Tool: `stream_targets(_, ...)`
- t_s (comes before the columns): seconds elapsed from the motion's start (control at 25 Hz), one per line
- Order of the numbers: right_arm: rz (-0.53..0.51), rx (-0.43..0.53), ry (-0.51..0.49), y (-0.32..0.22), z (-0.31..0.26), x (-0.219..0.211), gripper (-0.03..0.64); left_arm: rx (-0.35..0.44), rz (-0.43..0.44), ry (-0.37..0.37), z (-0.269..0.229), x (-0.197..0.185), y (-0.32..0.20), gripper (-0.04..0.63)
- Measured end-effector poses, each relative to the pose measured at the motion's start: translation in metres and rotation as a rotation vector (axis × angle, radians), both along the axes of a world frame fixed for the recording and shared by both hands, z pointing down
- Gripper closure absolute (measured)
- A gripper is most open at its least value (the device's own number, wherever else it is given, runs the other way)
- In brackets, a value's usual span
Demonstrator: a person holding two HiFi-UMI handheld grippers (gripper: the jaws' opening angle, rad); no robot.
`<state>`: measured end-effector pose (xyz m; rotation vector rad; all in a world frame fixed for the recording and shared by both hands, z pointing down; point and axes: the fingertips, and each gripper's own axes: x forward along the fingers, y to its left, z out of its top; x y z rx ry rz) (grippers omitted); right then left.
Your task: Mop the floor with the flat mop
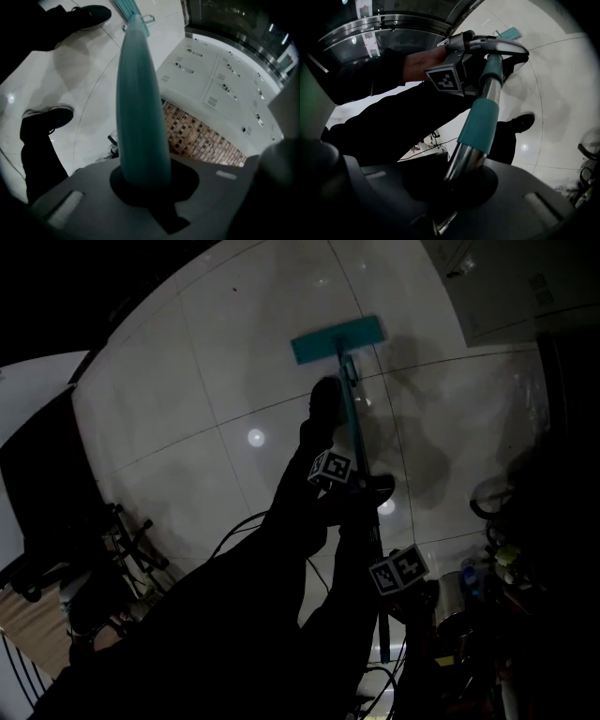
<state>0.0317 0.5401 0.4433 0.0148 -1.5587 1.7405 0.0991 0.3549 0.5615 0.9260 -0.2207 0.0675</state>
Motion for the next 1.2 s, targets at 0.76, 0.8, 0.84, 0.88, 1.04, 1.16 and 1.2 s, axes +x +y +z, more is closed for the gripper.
stream_targets(0.76,-0.013,-0.022,0.017,-0.069,0.010,-0.038,0.554,-0.011,-0.048,0.018,0.013,-0.041,-0.068,0.568)
stream_targets(0.8,-0.011,-0.019,0.020,-0.078,0.009,-0.040,0.554,-0.008,-0.048,0.021,0.013,-0.043,-0.077,0.568)
stream_targets(0.84,-0.008,-0.017,0.022,-0.087,0.010,-0.042,0.554,-0.005,-0.047,0.022,0.012,-0.044,-0.086,0.568)
stream_targets(0.88,-0.005,-0.014,0.021,-0.096,0.010,-0.043,0.554,-0.003,-0.047,0.021,0.012,-0.045,-0.096,0.568)
stream_targets(1.04,0.006,-0.013,0.018,-0.144,0.010,-0.057,0.554,0.004,-0.045,0.016,0.013,-0.058,-0.144,0.568)
stream_targets(1.16,0.014,-0.012,0.013,-0.187,0.012,-0.074,0.554,0.005,-0.032,0.017,0.013,-0.073,-0.187,0.568)
stream_targets(1.2,0.018,-0.011,0.010,-0.202,0.013,-0.080,0.554,0.005,-0.026,0.016,0.013,-0.079,-0.202,0.568)
